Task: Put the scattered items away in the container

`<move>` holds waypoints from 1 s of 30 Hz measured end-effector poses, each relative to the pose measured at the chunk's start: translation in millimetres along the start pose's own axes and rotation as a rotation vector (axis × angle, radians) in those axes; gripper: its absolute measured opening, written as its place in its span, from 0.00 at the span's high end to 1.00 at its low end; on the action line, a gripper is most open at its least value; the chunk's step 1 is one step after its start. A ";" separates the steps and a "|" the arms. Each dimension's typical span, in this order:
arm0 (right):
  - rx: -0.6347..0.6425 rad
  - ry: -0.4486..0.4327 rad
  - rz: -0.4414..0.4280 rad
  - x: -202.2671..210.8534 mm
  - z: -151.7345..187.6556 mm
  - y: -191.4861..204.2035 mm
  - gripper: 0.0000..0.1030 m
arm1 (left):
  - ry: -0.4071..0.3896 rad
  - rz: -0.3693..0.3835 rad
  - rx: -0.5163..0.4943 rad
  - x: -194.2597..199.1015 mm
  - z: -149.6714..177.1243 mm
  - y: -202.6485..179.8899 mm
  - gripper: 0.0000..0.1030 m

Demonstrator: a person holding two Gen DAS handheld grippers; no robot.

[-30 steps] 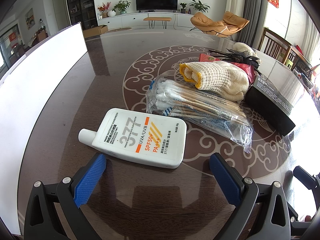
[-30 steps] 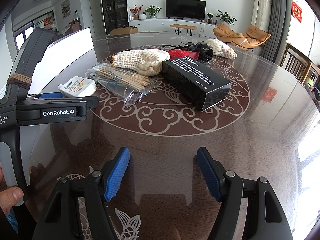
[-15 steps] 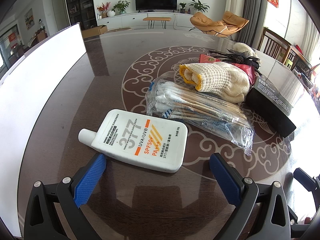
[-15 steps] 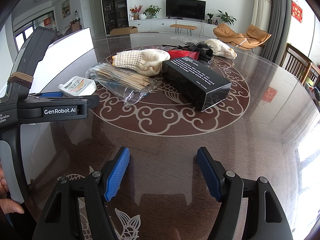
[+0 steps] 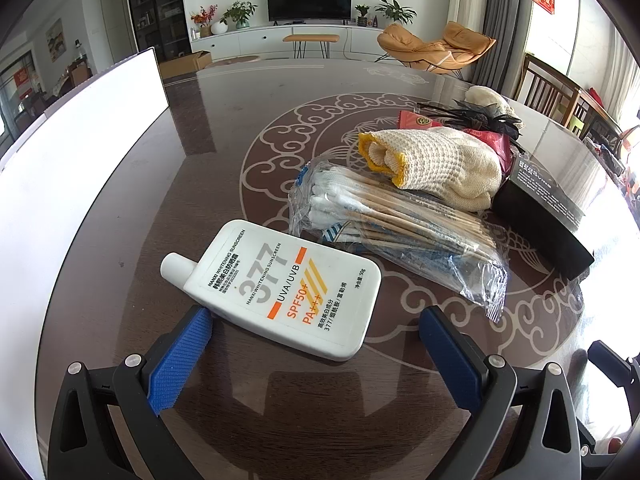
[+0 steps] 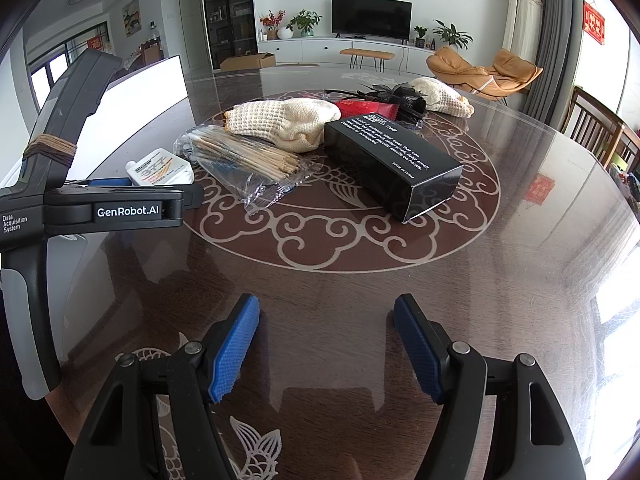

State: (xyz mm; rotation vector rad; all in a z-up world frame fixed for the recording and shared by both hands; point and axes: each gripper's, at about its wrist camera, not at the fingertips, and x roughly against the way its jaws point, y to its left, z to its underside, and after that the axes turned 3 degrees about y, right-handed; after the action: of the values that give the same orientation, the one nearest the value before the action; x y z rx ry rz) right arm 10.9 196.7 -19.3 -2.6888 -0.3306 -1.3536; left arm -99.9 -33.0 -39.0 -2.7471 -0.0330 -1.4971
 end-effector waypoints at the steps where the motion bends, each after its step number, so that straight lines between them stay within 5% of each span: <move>1: -0.001 0.000 -0.001 -0.4 -0.1 0.0 0.31 | 0.000 0.000 0.000 0.0 0.1 0.2 0.00; 30: -0.047 -0.019 -0.060 -0.2 -0.2 -6.9 0.31 | 0.000 0.000 0.000 -0.5 -0.4 -0.3 0.00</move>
State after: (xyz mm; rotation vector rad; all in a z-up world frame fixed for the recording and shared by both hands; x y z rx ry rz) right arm 9.0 203.4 -19.3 -2.7527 -0.3894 -1.3701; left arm -100.5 -32.7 -39.1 -2.7473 -0.0326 -1.4973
